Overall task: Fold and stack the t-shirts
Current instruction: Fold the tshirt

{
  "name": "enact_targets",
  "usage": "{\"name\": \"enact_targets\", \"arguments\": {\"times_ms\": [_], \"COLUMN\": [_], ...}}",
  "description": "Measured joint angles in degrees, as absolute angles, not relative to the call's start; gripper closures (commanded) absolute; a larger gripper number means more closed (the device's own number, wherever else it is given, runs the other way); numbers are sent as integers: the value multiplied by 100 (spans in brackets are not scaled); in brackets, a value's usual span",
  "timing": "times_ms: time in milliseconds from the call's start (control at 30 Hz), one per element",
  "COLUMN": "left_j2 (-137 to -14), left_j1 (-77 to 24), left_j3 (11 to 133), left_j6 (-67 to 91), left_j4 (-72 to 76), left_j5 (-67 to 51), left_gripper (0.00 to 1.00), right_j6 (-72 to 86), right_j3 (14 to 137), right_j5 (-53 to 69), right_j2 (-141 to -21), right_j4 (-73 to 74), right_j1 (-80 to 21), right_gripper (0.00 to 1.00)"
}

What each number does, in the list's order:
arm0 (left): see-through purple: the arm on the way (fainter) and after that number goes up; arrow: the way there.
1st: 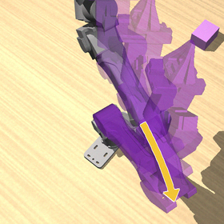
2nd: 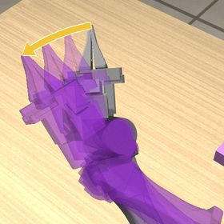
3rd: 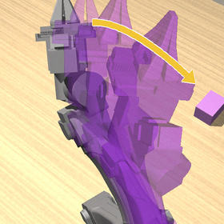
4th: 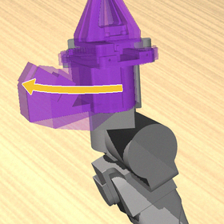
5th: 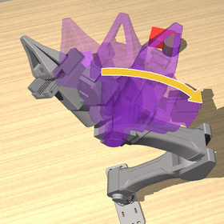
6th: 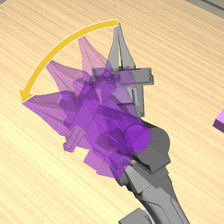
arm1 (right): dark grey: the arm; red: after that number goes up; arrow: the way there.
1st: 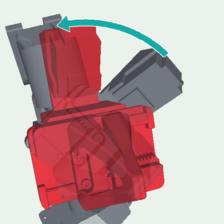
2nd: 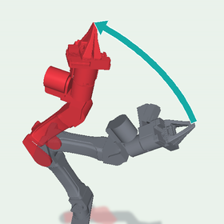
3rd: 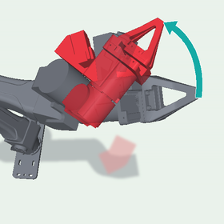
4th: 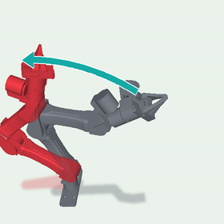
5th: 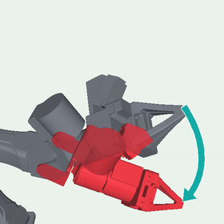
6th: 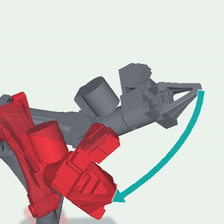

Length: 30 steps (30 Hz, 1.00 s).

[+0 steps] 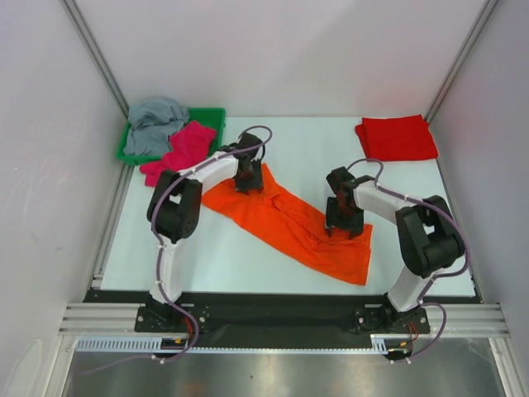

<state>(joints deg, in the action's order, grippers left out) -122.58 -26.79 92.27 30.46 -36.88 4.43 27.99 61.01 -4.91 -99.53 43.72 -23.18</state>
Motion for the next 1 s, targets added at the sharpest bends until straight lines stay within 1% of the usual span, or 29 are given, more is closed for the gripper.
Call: {"name": "enact_targets", "arguments": {"times_ms": [133, 267, 400, 567, 767, 867, 1000], "left_j2": [-12737, -13353, -14033, -14853, -14984, -14857, -14647], "left_j1": [-2696, -2746, -2808, -2803, -2495, -2185, -1844], "left_j3": [9878, 10643, 11668, 12954, 13058, 12728, 12464], "left_j6": [2814, 2740, 2639, 2381, 2351, 2405, 2357], "left_j4": [-3361, -2856, -2888, -3048, -3103, -2923, -2969], "left_j5": [-368, -1424, -2091, -2759, -3275, -3553, -3616], "left_gripper": [50, 49, 47, 47, 47, 46, 44], "right_j6": [3253, 3610, 3944, 4403, 4762, 4803, 4727], "right_j3": [5651, 5380, 5365, 5398, 5596, 5596, 5610], "right_j5": [-381, -163, 95, 646, 1295, 1498, 1603], "right_j2": [-9564, -9327, -9317, -9386, -9579, -9557, -9465], "right_j4": [4150, 4152, 4195, 4128, 3981, 3988, 4038], "right_j1": [-2497, -2757, -2963, -3527, -4185, -4128, -3859], "right_gripper": [32, 33, 32, 33, 32, 32, 31]}}
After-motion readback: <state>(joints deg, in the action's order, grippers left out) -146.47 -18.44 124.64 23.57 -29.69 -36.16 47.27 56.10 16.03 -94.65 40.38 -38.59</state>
